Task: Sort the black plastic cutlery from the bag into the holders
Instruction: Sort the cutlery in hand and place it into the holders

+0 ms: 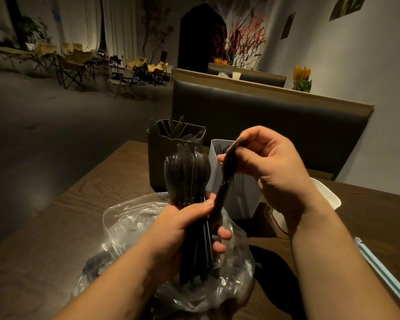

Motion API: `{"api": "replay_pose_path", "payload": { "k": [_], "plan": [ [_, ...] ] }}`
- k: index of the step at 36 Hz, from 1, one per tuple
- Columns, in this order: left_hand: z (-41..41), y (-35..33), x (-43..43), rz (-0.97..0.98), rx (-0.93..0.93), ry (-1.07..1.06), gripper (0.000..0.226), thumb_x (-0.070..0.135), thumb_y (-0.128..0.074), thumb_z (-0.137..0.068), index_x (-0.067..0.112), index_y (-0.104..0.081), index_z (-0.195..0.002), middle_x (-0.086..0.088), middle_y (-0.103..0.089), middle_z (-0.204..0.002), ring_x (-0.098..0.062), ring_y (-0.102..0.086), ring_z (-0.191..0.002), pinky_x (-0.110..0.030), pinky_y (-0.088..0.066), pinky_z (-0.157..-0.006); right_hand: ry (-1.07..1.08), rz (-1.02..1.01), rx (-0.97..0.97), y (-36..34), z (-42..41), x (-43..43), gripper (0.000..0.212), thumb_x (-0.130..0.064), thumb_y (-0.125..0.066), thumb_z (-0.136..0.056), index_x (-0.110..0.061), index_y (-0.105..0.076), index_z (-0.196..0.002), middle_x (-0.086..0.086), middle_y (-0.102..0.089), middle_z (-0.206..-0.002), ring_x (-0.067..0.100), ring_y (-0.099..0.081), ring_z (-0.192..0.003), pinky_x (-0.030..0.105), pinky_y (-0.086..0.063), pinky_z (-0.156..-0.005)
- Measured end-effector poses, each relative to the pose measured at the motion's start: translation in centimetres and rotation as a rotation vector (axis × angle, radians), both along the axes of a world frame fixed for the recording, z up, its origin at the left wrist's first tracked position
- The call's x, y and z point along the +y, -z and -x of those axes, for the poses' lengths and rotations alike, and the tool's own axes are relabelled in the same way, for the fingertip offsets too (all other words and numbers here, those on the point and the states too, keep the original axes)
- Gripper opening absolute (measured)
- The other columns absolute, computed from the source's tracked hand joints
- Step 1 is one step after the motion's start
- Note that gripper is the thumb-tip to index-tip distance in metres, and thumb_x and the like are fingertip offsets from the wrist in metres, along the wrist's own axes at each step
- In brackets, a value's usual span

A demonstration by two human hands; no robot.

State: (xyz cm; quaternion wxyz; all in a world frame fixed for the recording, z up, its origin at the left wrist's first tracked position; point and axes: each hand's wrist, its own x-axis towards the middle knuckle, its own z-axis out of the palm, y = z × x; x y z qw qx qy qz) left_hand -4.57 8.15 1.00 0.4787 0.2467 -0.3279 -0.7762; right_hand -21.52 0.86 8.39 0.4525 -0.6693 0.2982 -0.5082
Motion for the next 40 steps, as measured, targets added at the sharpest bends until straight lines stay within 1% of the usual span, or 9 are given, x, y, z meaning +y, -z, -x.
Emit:
{"api": "replay_pose_path", "payload": {
  "k": [3,9,13,20,26,31,35,37,40],
  "plan": [
    [0.3,0.1,-0.3,-0.034,-0.028,-0.129,0.035,0.021,-0.077,-0.081,0.004,-0.06,-0.107,-0.023,-0.061,-0.088,-0.028,-0.066,-0.065,-0.033,-0.054,-0.055,0.152,-0.003,-0.049,-0.9,1.1,-0.3,0.018,0.006,-0.053,-0.095,-0.01,-0.061,-0.098,0.012,-0.072,-0.091,0.033,-0.074,-0.09,0.045,-0.063,-0.075],
    [0.3,0.5,-0.8,0.051,-0.148,-0.296,0.033,0.016,-0.069,-0.078,0.004,-0.069,-0.108,-0.01,-0.063,-0.075,-0.022,-0.064,-0.059,-0.031,-0.056,-0.055,0.867,0.298,-0.223,-1.5,4.5,-1.9,0.02,-0.015,-0.067,-0.092,-0.032,-0.059,-0.099,0.0,-0.067,-0.108,0.01,-0.068,-0.101,0.033,-0.062,-0.079],
    [0.4,0.6,-0.7,0.123,-0.16,-0.247,0.043,0.015,-0.067,-0.079,0.016,-0.067,-0.122,-0.008,-0.062,-0.074,-0.018,-0.062,-0.061,-0.029,-0.054,-0.056,1.073,0.529,-0.169,-1.4,4.4,-1.5,0.018,-0.015,-0.067,-0.092,-0.021,-0.058,-0.106,-0.016,-0.06,-0.1,0.0,-0.063,-0.097,0.02,-0.055,-0.085],
    [0.3,0.7,-0.5,0.142,-0.203,-0.264,0.012,0.021,-0.069,-0.081,0.01,-0.071,-0.075,-0.012,-0.058,-0.073,-0.017,-0.058,-0.059,-0.027,-0.052,-0.056,1.078,0.704,-0.091,-1.0,4.5,-1.9,0.023,-0.007,-0.064,-0.092,-0.001,-0.063,-0.114,-0.011,-0.06,-0.104,-0.002,-0.061,-0.101,0.016,-0.051,-0.09],
    [0.3,0.5,-0.6,0.128,-0.095,-0.293,0.037,0.014,-0.074,-0.086,0.009,-0.062,-0.121,-0.009,-0.066,-0.086,-0.021,-0.061,-0.059,-0.031,-0.052,-0.053,0.726,0.672,0.267,0.5,4.2,-3.0,0.037,0.005,-0.057,-0.09,-0.013,-0.062,-0.122,0.0,-0.064,-0.117,0.013,-0.062,-0.114,0.03,-0.054,-0.097],
    [0.0,0.5,-0.4,0.154,-0.054,-0.261,0.028,0.016,-0.072,-0.086,0.018,-0.074,-0.114,-0.008,-0.066,-0.085,-0.021,-0.064,-0.06,-0.032,-0.053,-0.054,0.688,0.508,0.729,2.0,3.3,-3.5,0.046,-0.003,-0.062,-0.088,-0.025,-0.067,-0.128,0.002,-0.069,-0.117,0.024,-0.057,-0.113,0.045,-0.049,-0.098],
    [0.0,0.2,-0.2,0.171,-0.025,-0.27,0.036,0.017,-0.065,-0.082,0.018,-0.072,-0.118,-0.008,-0.068,-0.087,-0.019,-0.062,-0.056,-0.03,-0.052,-0.051,0.785,0.406,1.076,1.7,2.6,-3.0,0.041,-0.03,-0.049,-0.102,-0.034,-0.053,-0.142,-0.004,-0.056,-0.134,0.026,-0.032,-0.127,0.042,-0.023,-0.102],
    [-0.1,0.0,0.0,0.178,-0.011,-0.257,0.023,0.017,-0.067,-0.087,0.02,-0.077,-0.108,-0.008,-0.07,-0.087,-0.017,-0.061,-0.055,-0.029,-0.052,-0.051,0.756,0.416,1.034,0.9,2.4,-2.4,0.043,-0.036,-0.043,-0.103,-0.032,-0.049,-0.146,0.0,-0.049,-0.139,0.026,-0.028,-0.13,0.042,-0.022,-0.104],
    [-0.4,-0.1,0.3,0.18,-0.003,-0.191,0.018,0.024,-0.068,-0.082,0.02,-0.082,-0.093,-0.011,-0.067,-0.081,-0.016,-0.061,-0.054,-0.028,-0.052,-0.051,0.655,0.44,0.656,-0.6,0.8,-0.6,0.038,-0.036,-0.05,-0.102,-0.024,-0.058,-0.137,-0.002,-0.058,-0.125,0.011,-0.045,-0.12,0.029,-0.04,-0.094]
  ]
}}
